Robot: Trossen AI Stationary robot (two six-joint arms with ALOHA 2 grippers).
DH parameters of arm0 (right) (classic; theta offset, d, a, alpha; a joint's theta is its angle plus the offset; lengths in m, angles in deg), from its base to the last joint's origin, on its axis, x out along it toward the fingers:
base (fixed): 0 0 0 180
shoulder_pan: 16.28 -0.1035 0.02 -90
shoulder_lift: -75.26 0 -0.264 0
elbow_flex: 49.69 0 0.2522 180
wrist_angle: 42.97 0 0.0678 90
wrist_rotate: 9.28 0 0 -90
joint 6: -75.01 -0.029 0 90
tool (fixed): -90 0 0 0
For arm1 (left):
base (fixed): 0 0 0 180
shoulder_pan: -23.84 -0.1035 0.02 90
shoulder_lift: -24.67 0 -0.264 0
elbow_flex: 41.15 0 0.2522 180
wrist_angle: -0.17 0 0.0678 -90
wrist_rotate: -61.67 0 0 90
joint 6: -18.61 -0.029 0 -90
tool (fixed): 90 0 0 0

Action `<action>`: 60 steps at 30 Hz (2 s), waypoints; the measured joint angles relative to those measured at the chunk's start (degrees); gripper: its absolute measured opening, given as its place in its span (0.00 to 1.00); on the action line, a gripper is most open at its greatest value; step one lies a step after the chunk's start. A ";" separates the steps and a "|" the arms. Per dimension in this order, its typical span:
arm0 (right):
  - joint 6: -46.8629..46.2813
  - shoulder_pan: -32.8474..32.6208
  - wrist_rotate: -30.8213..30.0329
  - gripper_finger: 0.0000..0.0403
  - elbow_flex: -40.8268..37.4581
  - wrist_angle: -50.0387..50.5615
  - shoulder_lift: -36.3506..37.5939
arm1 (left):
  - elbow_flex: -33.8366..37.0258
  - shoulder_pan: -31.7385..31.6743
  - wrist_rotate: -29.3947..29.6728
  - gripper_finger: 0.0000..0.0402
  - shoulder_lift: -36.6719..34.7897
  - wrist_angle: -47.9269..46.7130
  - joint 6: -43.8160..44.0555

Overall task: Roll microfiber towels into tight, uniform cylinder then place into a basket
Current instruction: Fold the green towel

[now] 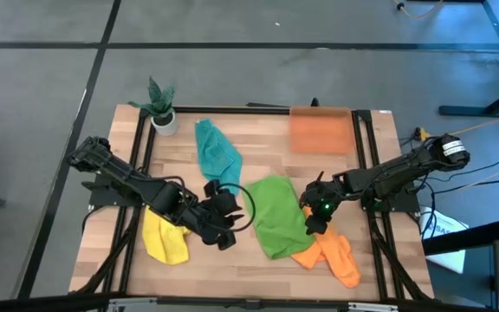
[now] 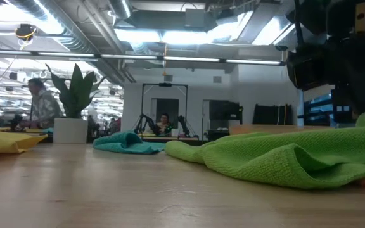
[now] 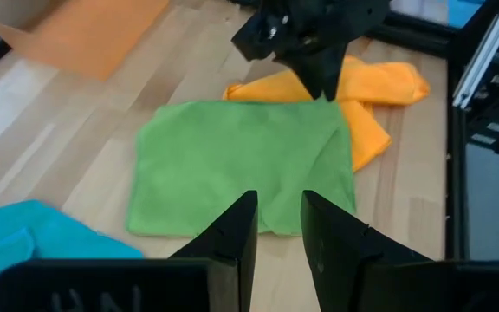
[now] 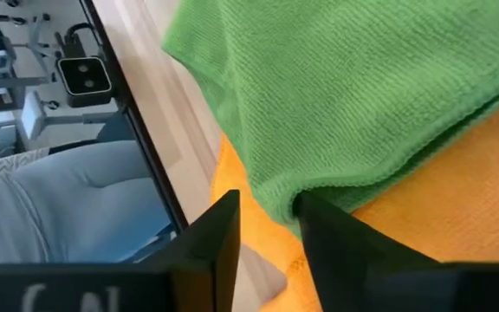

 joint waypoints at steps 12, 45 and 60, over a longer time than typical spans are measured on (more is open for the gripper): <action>-5.82 0.02 1.72 0.31 -0.02 0.94 0.53 | 0.00 0.00 -2.93 0.21 0.00 -2.50 1.66; 38.69 -3.22 -26.42 0.31 20.06 16.20 22.32 | -0.02 -0.37 -5.94 0.21 7.18 1.58 -9.57; 43.93 -3.08 -26.14 0.31 27.23 34.86 22.32 | 0.09 0.06 -9.73 0.21 20.34 18.84 -8.79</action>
